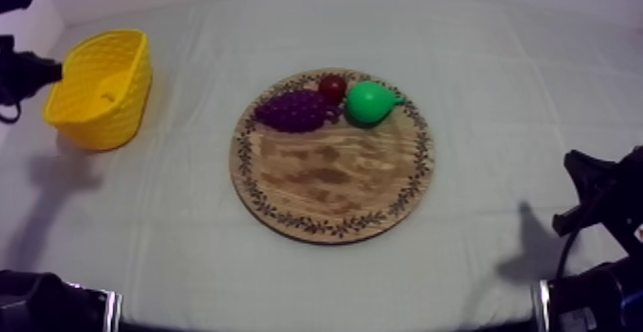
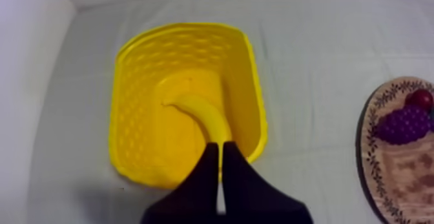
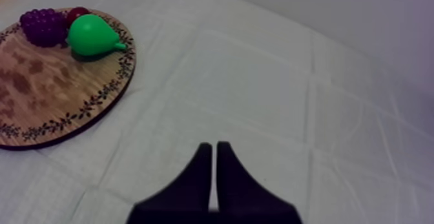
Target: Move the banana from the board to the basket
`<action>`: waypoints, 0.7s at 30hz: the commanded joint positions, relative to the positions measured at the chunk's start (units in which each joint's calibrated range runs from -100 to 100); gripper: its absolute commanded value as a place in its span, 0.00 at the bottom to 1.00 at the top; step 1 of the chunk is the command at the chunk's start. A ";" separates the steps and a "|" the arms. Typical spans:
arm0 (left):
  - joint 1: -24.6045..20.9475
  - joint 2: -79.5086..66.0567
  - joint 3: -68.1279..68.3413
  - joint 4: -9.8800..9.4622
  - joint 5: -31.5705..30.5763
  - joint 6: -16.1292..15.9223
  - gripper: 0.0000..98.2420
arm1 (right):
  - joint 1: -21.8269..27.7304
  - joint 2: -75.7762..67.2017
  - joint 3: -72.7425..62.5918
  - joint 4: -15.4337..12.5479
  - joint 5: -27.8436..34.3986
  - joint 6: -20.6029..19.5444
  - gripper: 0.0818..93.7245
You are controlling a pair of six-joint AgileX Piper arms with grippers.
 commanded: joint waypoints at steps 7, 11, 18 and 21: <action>0.62 -24.54 16.04 0.73 -2.51 -1.66 0.00 | 0.01 -0.04 -0.03 -0.03 0.01 0.00 0.00; 0.99 -34.79 22.99 0.55 -2.81 -1.19 0.00 | 0.01 -0.04 -0.03 -0.03 0.01 0.00 0.00; 1.61 -48.94 33.61 -0.48 -1.79 -0.36 0.00 | 0.01 -0.04 -0.03 -0.03 0.01 0.02 0.00; 2.12 -53.11 37.59 -0.61 -1.98 -0.41 0.00 | 0.01 -0.04 -0.03 -0.03 0.01 0.02 0.00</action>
